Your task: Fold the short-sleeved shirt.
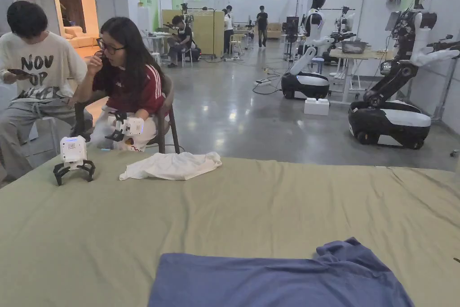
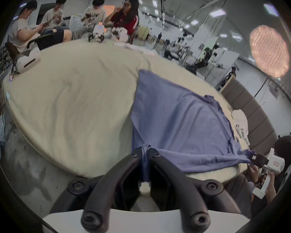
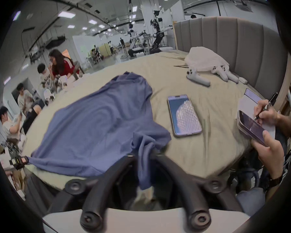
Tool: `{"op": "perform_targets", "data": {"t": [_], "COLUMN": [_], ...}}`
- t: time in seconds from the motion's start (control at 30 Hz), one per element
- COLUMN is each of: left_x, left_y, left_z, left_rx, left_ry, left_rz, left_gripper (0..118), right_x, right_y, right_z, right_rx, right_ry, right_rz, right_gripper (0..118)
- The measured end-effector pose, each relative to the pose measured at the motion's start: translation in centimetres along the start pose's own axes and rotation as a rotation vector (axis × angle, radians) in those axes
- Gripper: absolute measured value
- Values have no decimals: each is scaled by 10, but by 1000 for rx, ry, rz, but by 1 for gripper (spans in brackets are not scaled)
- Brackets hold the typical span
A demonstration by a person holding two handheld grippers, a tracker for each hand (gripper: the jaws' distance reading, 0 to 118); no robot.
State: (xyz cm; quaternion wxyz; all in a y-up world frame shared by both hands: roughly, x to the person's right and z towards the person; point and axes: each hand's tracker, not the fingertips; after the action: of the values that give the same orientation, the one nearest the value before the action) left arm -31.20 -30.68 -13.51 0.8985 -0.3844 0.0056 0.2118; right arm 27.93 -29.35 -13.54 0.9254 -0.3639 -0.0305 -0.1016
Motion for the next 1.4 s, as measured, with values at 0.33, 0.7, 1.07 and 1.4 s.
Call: {"op": "perform_targets", "data": {"t": [0.33,0.7,1.07,1.4], "left_x": [24,108,109,56], "left_y": [15,18,14,29], "left_z": [58,149,156,105], "left_rx": [280,658,663,321], "left_ry": [140,66,37,25], "left_rz": [-210,-377,-384,-279], "left_gripper": [94,71,0,14], "right_x": [6,-75,-101,-96], "right_y": [13,41,46,39], "right_z": [33,117,121,104], "right_rx": [140,484,485,420], "right_ry": [-15,176,199,217], "right_rz": [-11,197,276,221], "right_gripper": [85,43,0,0]}}
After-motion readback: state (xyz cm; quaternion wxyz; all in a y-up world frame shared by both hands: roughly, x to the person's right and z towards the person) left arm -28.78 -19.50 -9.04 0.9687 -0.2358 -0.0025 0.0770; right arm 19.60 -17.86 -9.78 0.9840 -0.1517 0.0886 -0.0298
